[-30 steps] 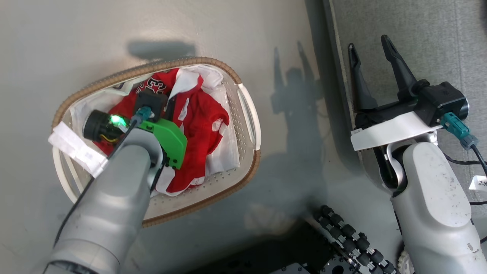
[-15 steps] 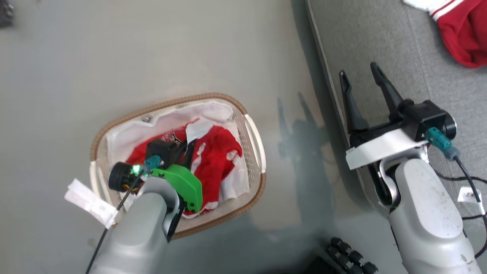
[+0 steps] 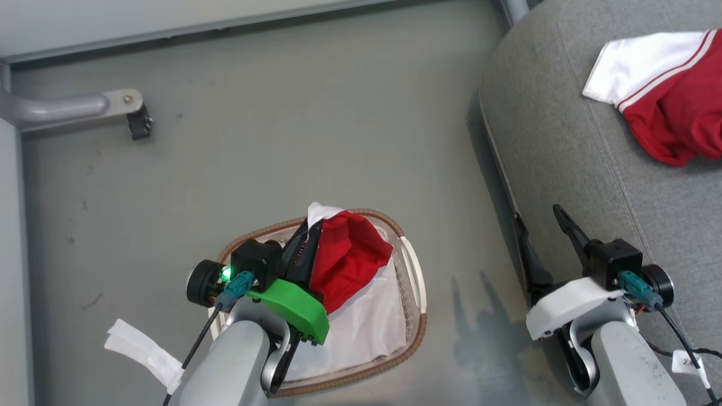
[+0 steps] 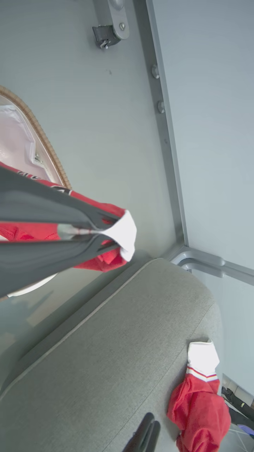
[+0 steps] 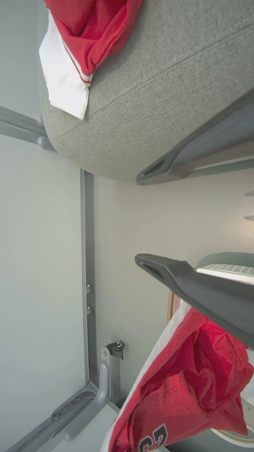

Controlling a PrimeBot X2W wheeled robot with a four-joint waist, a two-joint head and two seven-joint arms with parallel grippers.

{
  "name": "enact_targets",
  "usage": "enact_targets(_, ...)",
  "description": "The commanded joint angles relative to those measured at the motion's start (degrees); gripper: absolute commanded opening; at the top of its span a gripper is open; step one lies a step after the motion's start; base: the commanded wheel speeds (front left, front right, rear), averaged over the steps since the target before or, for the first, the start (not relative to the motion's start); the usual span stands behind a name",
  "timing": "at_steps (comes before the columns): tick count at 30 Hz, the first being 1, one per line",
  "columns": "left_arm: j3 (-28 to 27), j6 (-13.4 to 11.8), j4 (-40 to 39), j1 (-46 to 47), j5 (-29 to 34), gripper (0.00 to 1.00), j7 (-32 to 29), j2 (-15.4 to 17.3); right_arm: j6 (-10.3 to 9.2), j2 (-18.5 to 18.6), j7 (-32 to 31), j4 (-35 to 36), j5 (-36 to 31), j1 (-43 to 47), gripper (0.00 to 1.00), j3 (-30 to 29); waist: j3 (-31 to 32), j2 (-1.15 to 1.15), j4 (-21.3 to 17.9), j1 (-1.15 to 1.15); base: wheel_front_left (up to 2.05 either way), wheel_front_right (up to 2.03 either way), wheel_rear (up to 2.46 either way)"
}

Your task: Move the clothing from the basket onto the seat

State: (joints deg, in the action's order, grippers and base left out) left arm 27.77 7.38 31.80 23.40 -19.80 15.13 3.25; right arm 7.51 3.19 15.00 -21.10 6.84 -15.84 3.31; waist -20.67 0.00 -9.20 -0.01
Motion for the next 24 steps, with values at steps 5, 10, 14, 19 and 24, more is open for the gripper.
enact_targets(5, -0.7, 0.1, -8.1, -2.7, 1.7, 0.0, 0.0, 0.8, -0.04, 0.4, 0.3, -1.3, -0.4, 4.3, 1.0, 0.0, 12.2, 0.0, 6.2, 0.01, 0.0, 0.0, 0.0)
enact_targets(10, -0.6, 0.1, -15.2, -2.4, 1.8, 0.0, 0.0, 1.2, -0.04, 0.5, 0.3, -2.2, -0.4, 6.8, 1.0, 1.0, 15.3, 0.0, 6.9, 0.01, 0.0, 0.0, 0.0)
enact_targets(14, -0.7, 0.1, -18.8, -0.7, 1.7, 0.0, 0.0, 1.4, -0.04, 0.7, 0.3, -2.6, -0.2, 8.6, 1.0, 3.7, 17.2, 0.0, 7.4, 0.01, 0.0, 0.0, 0.0)
enact_targets(19, -0.1, 0.1, -21.7, 1.1, 1.4, 0.0, 0.0, 1.2, -0.04, 0.8, 0.3, -1.5, 1.1, 9.2, 1.0, 9.6, 18.8, 0.0, 8.2, 0.01, 0.0, 0.0, 0.0)
enact_targets(24, 1.4, 0.1, -23.8, 2.1, 0.9, 0.0, 0.0, 0.6, -0.04, 0.7, 0.3, 2.2, 4.8, 7.0, 1.0, 18.5, 19.6, 0.0, 9.0, 0.01, 0.0, 0.0, 0.0)
